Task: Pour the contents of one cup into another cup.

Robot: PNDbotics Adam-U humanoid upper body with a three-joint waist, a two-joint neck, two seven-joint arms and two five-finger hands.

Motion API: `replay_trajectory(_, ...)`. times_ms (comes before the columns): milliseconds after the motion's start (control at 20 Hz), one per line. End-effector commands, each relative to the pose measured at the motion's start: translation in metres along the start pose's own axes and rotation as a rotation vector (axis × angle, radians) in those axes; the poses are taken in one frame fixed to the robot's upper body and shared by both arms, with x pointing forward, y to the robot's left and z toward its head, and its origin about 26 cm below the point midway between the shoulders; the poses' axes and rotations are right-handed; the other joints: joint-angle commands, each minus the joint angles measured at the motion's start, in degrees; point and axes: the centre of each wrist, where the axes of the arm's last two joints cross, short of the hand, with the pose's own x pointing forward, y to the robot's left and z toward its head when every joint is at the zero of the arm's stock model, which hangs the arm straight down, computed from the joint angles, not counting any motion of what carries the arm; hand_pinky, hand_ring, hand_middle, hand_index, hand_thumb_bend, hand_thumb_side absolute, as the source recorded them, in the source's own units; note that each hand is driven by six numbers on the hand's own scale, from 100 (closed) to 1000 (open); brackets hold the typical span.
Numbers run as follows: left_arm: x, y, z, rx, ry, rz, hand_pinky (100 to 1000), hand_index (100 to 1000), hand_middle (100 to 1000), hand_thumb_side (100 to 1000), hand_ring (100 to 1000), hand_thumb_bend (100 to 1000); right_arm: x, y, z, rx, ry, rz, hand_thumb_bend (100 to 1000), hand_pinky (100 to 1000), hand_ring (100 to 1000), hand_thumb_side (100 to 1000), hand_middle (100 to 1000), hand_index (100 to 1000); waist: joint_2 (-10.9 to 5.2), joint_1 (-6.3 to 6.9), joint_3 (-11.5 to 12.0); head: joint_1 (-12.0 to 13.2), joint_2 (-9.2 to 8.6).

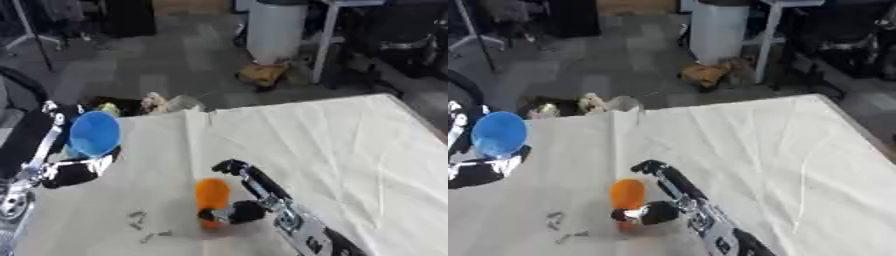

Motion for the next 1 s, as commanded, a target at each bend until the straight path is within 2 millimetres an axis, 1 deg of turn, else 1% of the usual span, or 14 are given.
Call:
replay_trajectory(50, -0.011, -0.003, 0.001, -0.011, 0.040, 0.137, 423, 591, 186, 146, 300, 337, 0.008, -0.022, -0.001, -0.073, -0.025, 0.006, 721, 872, 854, 550, 821, 854, -1.00, -0.20, -0.06, 0.07, -0.54)
replay_trajectory(150, -0.019, -0.012, 0.006, -0.042, 0.063, 0.196, 442, 610, 227, 188, 338, 402, 0.010, -0.029, 0.001, -0.108, -0.025, -0.006, 718, 870, 850, 547, 816, 852, -0.93, -0.31, -0.15, 0.20, -0.62)
replay_trajectory(200, -0.023, -0.017, 0.008, -0.055, 0.070, 0.220, 455, 623, 265, 253, 375, 502, 0.011, -0.032, 0.002, -0.128, -0.025, -0.012, 717, 868, 848, 544, 813, 851, -0.90, -0.37, -0.21, 0.27, -0.63)
replay_trajectory(250, -0.026, -0.022, 0.009, -0.066, 0.076, 0.243, 464, 629, 285, 307, 393, 592, 0.012, -0.035, 0.004, -0.147, -0.024, -0.017, 714, 868, 846, 543, 811, 849, -0.86, -0.43, -0.27, 0.36, -0.65)
replay_trajectory(300, -0.029, -0.025, 0.011, -0.074, 0.079, 0.260, 464, 629, 285, 307, 393, 592, 0.013, -0.038, 0.005, -0.163, -0.024, -0.021, 714, 868, 846, 543, 811, 849, -0.84, -0.47, -0.32, 0.44, -0.67)
replay_trajectory(350, -0.032, -0.029, 0.012, -0.083, 0.081, 0.272, 480, 643, 336, 377, 440, 779, 0.014, -0.041, 0.006, -0.179, -0.022, -0.024, 706, 866, 842, 543, 807, 848, -0.80, -0.54, -0.39, 0.54, -0.73)
replay_trajectory(400, -0.034, -0.033, 0.014, -0.093, 0.082, 0.281, 491, 651, 360, 398, 462, 848, 0.014, -0.043, 0.007, -0.194, -0.019, -0.027, 704, 865, 841, 544, 805, 847, -0.77, -0.60, -0.44, 0.59, -0.77)
replay_trajectory(450, -0.037, -0.036, 0.016, -0.103, 0.080, 0.282, 507, 663, 392, 420, 489, 946, 0.014, -0.046, 0.008, -0.207, -0.015, -0.030, 702, 864, 839, 547, 802, 845, -0.74, -0.66, -0.50, 0.64, -0.81)
replay_trajectory(500, -0.039, -0.039, 0.018, -0.110, 0.079, 0.277, 507, 663, 392, 420, 489, 946, 0.014, -0.047, 0.009, -0.216, -0.012, -0.034, 702, 864, 839, 547, 802, 845, -0.71, -0.71, -0.55, 0.69, -0.83)
replay_trajectory(550, -0.041, -0.040, 0.019, -0.119, 0.076, 0.262, 548, 696, 465, 445, 558, 1000, 0.014, -0.049, 0.010, -0.224, -0.008, -0.038, 697, 863, 837, 551, 799, 843, -0.68, -0.74, -0.62, 0.70, -0.87)
replay_trajectory(650, -0.046, -0.041, 0.023, -0.135, 0.070, 0.198, 572, 712, 499, 458, 595, 1000, 0.013, -0.051, 0.012, -0.237, 0.000, -0.044, 692, 862, 834, 551, 796, 841, -0.65, -0.77, -0.69, 0.75, -0.91)
replay_trajectory(800, -0.050, -0.039, 0.027, -0.132, 0.069, 0.085, 585, 720, 517, 461, 614, 1000, 0.011, -0.052, 0.014, -0.244, 0.009, -0.050, 687, 862, 831, 553, 792, 839, -0.64, -0.73, -0.69, 0.71, -0.92)
replay_trajectory(850, -0.051, -0.038, 0.028, -0.127, 0.068, 0.060, 596, 736, 546, 478, 636, 1000, 0.010, -0.052, 0.014, -0.245, 0.011, -0.052, 687, 862, 829, 554, 790, 838, -0.65, -0.70, -0.68, 0.70, -0.91)
replay_trajectory(1000, -0.052, -0.034, 0.031, -0.102, 0.061, 0.019, 615, 764, 593, 524, 673, 1000, 0.010, -0.051, 0.015, -0.248, 0.014, -0.058, 685, 861, 828, 557, 788, 837, -0.66, -0.66, -0.59, 0.62, -0.90)
